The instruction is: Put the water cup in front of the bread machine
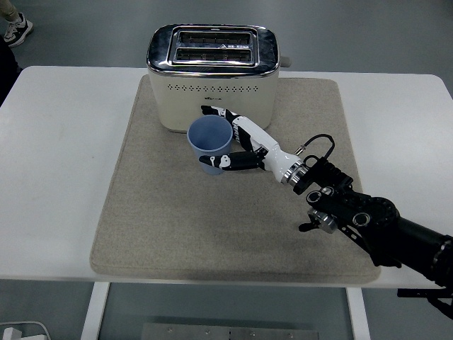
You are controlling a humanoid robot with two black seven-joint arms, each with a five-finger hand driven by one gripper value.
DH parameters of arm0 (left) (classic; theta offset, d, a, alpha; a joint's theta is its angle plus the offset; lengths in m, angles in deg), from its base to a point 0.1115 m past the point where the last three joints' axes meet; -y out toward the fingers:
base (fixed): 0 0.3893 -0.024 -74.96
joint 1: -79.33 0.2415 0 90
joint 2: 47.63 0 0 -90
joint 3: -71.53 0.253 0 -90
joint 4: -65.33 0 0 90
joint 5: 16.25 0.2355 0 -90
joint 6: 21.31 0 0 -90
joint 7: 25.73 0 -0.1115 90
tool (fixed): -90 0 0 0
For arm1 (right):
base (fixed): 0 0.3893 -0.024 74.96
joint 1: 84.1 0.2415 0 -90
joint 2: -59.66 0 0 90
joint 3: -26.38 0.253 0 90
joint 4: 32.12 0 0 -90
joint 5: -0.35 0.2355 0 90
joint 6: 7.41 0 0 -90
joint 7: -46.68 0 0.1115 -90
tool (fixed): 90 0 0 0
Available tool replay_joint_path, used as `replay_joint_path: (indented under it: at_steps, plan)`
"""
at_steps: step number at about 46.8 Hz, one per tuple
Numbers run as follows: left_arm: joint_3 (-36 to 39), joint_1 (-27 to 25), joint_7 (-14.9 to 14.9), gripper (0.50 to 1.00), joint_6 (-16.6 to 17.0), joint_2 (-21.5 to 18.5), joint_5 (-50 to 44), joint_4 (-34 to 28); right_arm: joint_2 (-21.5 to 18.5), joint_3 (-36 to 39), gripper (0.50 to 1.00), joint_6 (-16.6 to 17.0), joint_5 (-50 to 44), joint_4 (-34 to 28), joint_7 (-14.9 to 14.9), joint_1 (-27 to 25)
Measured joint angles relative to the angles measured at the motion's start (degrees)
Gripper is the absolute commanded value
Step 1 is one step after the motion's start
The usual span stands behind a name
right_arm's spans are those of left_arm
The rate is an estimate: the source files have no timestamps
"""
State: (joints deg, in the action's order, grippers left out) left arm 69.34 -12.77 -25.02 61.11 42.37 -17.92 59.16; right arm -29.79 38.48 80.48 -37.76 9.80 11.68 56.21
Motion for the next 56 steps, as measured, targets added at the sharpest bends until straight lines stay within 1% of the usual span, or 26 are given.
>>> replay_joint_path:
  at_steps: [8, 20, 24, 33, 46, 51, 56]
  plan:
    - [0.0, 0.0, 0.0, 1.000, 0.0, 0.0, 0.0, -0.1, 0.8, 0.3, 0.930, 0.0, 0.0, 0.1, 0.0, 0.0]
    - [0.0, 0.0, 0.0, 1.000, 0.0, 0.0, 0.0, 0.0, 3.4, 0.6, 0.930, 0.1, 0.0, 0.5, 0.0, -0.4]
    - [0.0, 0.0, 0.0, 1.000, 0.0, 0.0, 0.0, 0.0, 4.9, 0.6, 0.930, 0.2, 0.0, 1.0, 0.0, -0.5]
    - [0.0, 0.0, 0.0, 1.000, 0.0, 0.0, 0.0, 0.0, 9.8, 0.9, 0.930, 2.5, 0.1, 2.9, 0.0, -1.1]
    - [0.0, 0.0, 0.0, 1.000, 0.0, 0.0, 0.0, 0.0, 16.0, 1.1, 0.930, 4.4, 0.1, 3.0, 0.0, -2.5]
    - [0.0, 0.0, 0.0, 1.000, 0.0, 0.0, 0.0, 0.0, 17.8, 1.2, 0.930, 4.5, 0.2, 2.7, 0.0, -2.8]
    - [0.0, 0.0, 0.0, 1.000, 0.0, 0.0, 0.0, 0.0, 18.2, 3.6, 0.930, 4.6, 1.5, 2.1, 0.0, -2.8]
